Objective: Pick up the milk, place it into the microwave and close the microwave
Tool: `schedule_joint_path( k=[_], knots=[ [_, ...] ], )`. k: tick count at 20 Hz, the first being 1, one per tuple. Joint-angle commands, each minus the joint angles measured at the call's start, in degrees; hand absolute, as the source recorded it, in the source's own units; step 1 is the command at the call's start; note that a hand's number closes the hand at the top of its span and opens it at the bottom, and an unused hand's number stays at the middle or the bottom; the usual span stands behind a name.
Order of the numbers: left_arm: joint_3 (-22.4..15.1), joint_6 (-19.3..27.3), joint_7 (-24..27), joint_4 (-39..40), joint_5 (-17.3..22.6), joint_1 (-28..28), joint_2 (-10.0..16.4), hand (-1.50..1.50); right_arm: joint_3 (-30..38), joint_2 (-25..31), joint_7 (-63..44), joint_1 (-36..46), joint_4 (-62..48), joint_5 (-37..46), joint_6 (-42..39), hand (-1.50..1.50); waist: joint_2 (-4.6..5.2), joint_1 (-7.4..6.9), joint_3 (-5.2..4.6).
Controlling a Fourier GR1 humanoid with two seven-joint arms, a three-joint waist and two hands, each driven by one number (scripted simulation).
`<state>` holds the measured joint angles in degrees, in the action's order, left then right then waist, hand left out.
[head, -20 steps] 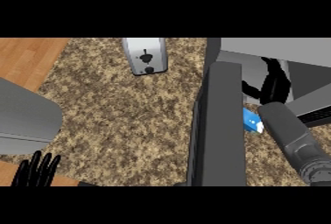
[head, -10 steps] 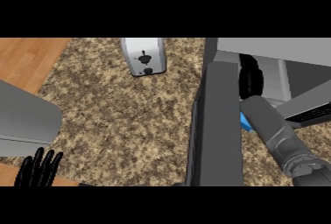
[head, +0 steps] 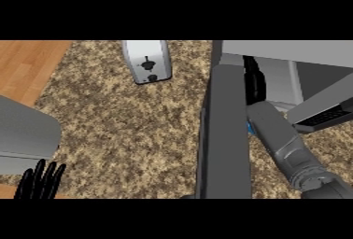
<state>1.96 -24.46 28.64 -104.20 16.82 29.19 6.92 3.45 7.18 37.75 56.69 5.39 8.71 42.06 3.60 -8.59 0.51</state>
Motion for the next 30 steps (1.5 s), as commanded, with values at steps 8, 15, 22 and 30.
schedule_joint_path(
  k=[8,15,22,30],
  knots=[
    [0.84,0.65,-0.06,-1.54,-0.27,1.51,-0.02,-1.5,7.84,-1.02,11.64,-6.75,3.67,-8.28,-18.28,-1.5,-1.49,3.73,-0.17],
    [-0.7,-0.81,2.17,-1.61,-1.4,6.14,-1.21,-1.5,9.22,-2.78,19.99,-13.67,2.62,-9.35,-22.93,-1.5,-2.23,4.69,-0.29],
    [-3.05,3.05,-2.05,-5.18,-3.56,4.88,-3.53,-1.5,9.49,-4.26,26.35,-18.37,3.19,-9.32,-26.64,-1.5,-2.72,6.34,-0.33],
    [-3.9,-0.8,0.66,-3.22,-6.83,8.46,-1.6,-1.5,6.62,-3.77,26.09,-25.94,7.04,-8.27,-37.96,-1.5,-3.68,8.16,-0.5]
  ],
)
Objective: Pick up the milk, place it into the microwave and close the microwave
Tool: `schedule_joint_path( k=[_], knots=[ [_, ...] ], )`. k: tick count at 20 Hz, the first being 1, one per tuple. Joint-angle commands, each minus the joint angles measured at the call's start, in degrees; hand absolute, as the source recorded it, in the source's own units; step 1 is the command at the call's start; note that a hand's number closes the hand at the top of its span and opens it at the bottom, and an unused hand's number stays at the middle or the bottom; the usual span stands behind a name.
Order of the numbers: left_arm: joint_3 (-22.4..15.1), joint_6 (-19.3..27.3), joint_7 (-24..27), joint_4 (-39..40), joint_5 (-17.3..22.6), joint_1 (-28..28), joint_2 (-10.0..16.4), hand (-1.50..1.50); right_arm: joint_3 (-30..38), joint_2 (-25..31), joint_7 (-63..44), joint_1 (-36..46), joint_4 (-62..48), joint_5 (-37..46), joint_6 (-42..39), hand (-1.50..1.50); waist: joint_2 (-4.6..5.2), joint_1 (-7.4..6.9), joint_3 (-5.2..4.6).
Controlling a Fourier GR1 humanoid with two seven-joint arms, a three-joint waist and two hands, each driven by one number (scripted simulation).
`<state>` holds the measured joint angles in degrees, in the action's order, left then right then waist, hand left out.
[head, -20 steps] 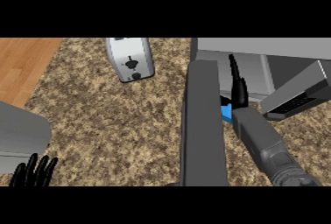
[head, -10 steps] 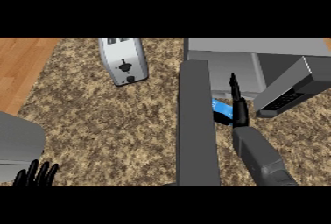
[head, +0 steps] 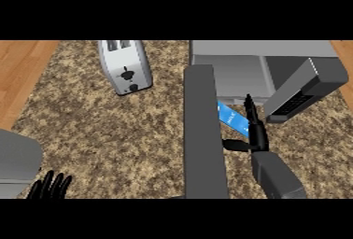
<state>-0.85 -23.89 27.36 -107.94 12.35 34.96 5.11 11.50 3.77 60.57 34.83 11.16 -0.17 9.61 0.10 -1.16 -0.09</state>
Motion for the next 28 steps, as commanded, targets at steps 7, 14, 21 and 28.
schedule_joint_path(
  k=[7,14,21,28],
  knots=[
    [-2.46,-0.47,-1.15,2.35,-3.26,-1.39,-0.55,-1.5,-1.69,5.05,2.68,-14.41,10.02,-0.93,-9.11,-1.5,-0.36,1.57,0.05],
    [-7.67,-4.5,-2.31,6.61,-8.78,-4.89,2.22,-1.5,-2.39,6.18,0.68,-22.19,20.58,-2.35,-9.1,1.5,-0.44,1.93,0.0],
    [-12.74,-0.78,0.49,13.51,-19.83,-13.54,0.69,1.5,0.01,11.15,-0.62,-31.44,27.02,-6.98,-16.14,-1.5,-0.29,1.85,0.02],
    [-19.72,11.09,-6.46,19.59,-20.29,-24.07,-5.0,1.5,3.8,17.61,-4.33,-34.84,31.89,-12.24,-22.57,-1.5,-0.12,1.7,0.06]
  ],
)
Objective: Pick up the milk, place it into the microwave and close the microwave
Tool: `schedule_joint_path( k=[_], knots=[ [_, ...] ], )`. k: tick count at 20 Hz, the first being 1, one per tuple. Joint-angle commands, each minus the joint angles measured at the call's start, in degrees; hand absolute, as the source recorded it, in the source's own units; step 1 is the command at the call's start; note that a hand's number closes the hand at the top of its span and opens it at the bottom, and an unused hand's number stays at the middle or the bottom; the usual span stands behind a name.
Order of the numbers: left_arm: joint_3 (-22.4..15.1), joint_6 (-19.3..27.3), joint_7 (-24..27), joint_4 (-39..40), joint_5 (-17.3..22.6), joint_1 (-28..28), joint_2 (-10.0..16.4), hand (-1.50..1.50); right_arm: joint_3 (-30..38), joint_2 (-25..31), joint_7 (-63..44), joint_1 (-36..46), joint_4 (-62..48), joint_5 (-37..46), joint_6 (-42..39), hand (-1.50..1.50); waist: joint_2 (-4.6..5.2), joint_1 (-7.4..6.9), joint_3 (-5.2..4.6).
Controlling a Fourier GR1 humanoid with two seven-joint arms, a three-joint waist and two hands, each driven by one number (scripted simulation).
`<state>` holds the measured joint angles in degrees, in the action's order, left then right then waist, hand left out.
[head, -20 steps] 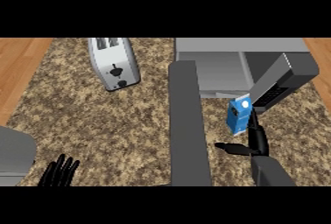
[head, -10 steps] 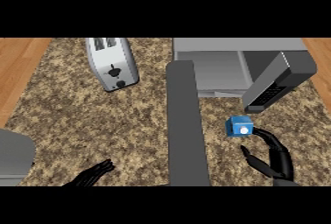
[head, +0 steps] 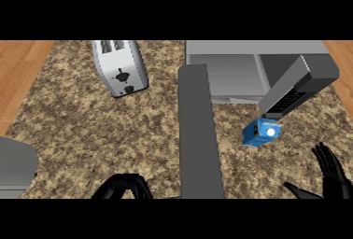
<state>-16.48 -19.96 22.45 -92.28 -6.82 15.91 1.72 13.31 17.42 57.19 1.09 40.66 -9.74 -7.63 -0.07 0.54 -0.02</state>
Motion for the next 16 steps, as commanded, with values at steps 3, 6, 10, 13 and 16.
schedule_joint_path(
  k=[3,6,10,13,16],
  knots=[
    [-2.86,12.25,0.12,8.65,-2.36,-9.2,-1.67,1.5,1.91,3.46,1.56,-4.77,1.84,-2.4,-5.87,-1.5,0.06,-0.1,0.0],
    [-2.05,8.87,-0.17,12.73,-5.0,-14.69,-1.69,1.5,2.96,4.78,2.59,-4.84,0.78,-3.7,-8.26,-1.5,0.07,-0.05,0.02],
    [-8.34,4.63,-7.62,19.88,-7.94,-20.13,-1.7,1.5,2.32,6.31,3.69,-3.83,-0.86,-3.29,-9.95,-1.5,0.3,0.93,0.12],
    [-12.02,3.33,-10.74,23.79,-6.13,-24.36,-1.7,1.5,2.26,7.11,2.79,-4.98,0.45,-3.92,-10.6,-1.5,0.21,0.85,0.05],
    [-16.49,1.44,-12.52,28.52,-5.66,-26.05,-1.71,1.5,2.37,7.73,1.49,-3.08,1.36,-4.82,-10.41,-1.5,0.27,0.85,0.04]
  ],
)
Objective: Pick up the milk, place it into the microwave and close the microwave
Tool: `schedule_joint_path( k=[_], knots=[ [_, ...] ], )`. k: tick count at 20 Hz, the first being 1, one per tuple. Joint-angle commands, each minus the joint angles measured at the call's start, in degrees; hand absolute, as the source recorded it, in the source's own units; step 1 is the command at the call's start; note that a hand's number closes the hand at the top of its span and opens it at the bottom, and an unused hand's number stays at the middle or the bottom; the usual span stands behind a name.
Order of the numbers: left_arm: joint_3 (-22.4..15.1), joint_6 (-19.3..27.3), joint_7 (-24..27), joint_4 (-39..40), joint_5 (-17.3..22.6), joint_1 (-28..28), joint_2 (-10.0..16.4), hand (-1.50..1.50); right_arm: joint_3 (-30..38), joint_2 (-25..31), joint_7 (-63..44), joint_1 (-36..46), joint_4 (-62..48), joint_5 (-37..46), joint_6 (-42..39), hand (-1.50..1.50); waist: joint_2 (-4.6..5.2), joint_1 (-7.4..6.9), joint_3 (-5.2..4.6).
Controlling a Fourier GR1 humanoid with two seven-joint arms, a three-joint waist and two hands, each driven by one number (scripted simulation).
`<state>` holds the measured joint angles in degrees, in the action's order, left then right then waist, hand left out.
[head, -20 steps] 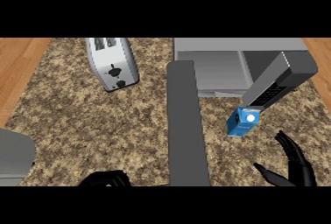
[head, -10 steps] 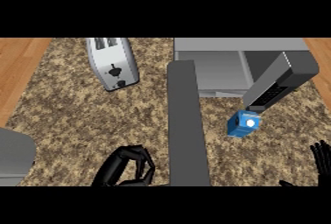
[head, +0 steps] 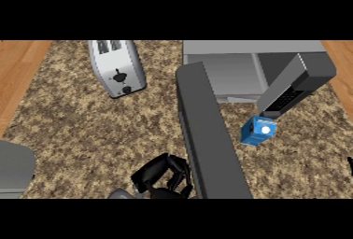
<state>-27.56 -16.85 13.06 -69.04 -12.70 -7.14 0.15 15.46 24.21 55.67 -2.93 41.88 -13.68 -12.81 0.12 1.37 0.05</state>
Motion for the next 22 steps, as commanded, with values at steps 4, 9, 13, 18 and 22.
schedule_joint_path(
  k=[4,9,13,18,22],
  knots=[
    [-14.94,8.17,0.58,11.97,6.27,-9.7,-0.15,1.5,-1.86,-0.88,6.27,-1.97,1.49,0.03,-6.24,-1.5,0.2,1.2,-0.11],
    [-23.52,16.32,2.84,12.36,13.57,-13.07,-0.14,1.5,-2.64,0.55,4.7,-0.44,4.83,-1.27,-8.31,-1.5,0.28,2.03,-0.17],
    [-28.85,22.16,5.98,10.24,19.71,-13.14,-0.11,1.5,-4.87,-0.43,3.29,1.62,7.44,-1.15,-7.73,-1.5,0.5,3.36,-0.23],
    [-31.0,28.6,2.94,9.34,26.12,-18.45,-0.07,-1.5,-5.35,2.05,0.33,1.4,11.74,-3.02,-8.98,-1.5,0.68,5.79,-0.32],
    [-31.07,32.16,3.02,10.19,29.34,-22.57,-0.05,1.5,-6.67,2.41,-3.09,2.26,14.61,-4.29,-9.2,-1.5,1.03,7.72,-0.44]
  ],
)
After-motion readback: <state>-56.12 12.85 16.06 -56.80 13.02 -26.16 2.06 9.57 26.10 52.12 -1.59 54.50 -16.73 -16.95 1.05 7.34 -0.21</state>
